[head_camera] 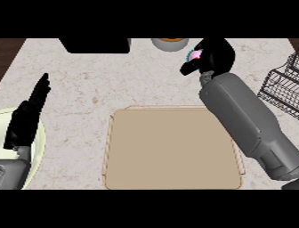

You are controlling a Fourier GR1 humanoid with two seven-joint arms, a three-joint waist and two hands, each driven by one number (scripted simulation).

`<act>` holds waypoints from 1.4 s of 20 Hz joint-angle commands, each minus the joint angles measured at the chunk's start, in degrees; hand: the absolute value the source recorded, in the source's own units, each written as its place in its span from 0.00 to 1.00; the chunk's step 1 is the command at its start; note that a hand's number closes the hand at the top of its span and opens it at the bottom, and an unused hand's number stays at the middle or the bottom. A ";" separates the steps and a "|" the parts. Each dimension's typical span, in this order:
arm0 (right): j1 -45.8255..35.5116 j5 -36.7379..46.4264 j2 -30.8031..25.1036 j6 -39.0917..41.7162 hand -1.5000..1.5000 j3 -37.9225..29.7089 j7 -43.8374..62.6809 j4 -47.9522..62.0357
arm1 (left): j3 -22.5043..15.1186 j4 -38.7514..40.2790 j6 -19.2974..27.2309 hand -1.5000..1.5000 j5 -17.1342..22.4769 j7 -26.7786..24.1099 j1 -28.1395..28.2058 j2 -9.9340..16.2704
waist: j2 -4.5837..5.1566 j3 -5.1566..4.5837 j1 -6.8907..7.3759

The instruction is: Pick the cupcake from the tray and place it in the tiered basket

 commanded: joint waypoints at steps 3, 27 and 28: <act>-6.49 9.84 -5.25 -5.29 1.00 -1.94 7.57 -1.08 | 0.87 1.10 -0.72 0.50 0.35 -3.14 2.62 0.03 | -0.21 -0.04 -0.76; -0.62 14.69 -27.18 19.23 1.00 -10.96 -3.55 -5.44 | 1.86 -1.57 -2.77 0.50 -0.85 -2.25 2.81 -1.18 | 0.22 0.01 -0.10; 0.28 15.23 -28.02 21.02 1.00 -10.16 -3.90 -4.68 | 1.23 -3.83 -1.08 0.50 -2.06 1.07 3.15 -1.76 | 0.13 0.04 -0.03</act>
